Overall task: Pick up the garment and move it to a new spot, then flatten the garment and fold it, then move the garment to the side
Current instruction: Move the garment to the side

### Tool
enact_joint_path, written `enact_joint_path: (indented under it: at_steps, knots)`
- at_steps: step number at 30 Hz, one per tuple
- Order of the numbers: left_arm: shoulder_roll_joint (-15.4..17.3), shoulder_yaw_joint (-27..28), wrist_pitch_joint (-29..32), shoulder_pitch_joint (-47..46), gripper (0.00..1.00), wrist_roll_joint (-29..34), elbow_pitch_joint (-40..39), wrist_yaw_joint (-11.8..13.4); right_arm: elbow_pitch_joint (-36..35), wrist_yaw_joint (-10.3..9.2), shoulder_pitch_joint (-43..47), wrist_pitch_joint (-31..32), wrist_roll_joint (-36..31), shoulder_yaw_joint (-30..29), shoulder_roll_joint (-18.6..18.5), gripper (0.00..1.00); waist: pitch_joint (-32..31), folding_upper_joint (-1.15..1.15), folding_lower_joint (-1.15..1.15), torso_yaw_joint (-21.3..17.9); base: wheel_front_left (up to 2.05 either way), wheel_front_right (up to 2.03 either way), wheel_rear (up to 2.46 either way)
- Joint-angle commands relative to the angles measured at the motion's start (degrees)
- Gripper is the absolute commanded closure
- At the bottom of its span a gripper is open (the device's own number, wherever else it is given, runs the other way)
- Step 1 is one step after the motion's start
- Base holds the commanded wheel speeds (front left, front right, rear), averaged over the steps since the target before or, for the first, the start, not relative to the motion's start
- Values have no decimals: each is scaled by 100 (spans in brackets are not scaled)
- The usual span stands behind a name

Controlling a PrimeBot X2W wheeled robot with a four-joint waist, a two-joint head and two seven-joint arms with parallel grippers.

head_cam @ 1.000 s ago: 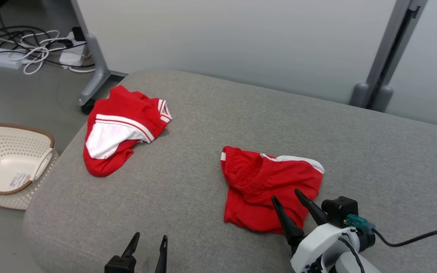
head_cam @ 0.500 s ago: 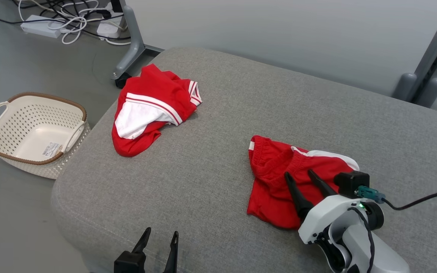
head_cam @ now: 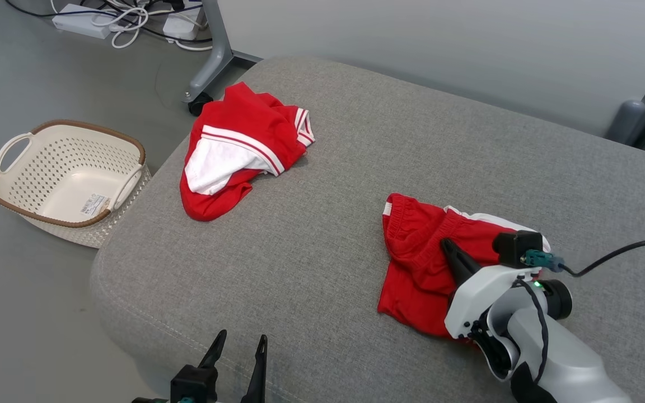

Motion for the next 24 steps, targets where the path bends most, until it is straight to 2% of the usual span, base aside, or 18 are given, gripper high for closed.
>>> enact_joint_path:
  at_steps: [1,10,11,12,13,18,24]
  knots:
    - [20,24,-1,-83,0,-31,-23,31,61,0,-124,-24,-8,-23,-42,100,25,0,0,6,0,0,0]
    - [21,-8,-1,-45,0,-98,-34,60,-155,0,-226,-25,-244,-381,-42,100,34,0,0,-18,0,0,0]
    - [21,-14,-1,-51,0,-98,-25,63,-179,0,-168,-26,-297,-428,-43,95,18,0,0,-26,0,0,0]
    - [22,-14,-1,-56,0,-98,-13,57,-158,0,-82,-26,-348,-430,-40,40,-7,0,0,-35,0,0,0]
    - [22,-12,-1,-53,0,-87,3,49,-169,0,11,-26,-304,-428,-39,0,-41,0,0,-45,0,0,0]
    - [21,-15,-1,-30,0,-58,44,16,-151,0,57,-6,-234,-67,-43,0,-130,0,0,-128,0,0,0]
    - [22,-103,-1,-30,0,-60,67,-22,-138,0,-29,437,278,234,-39,0,-200,0,0,-121,0,0,0]
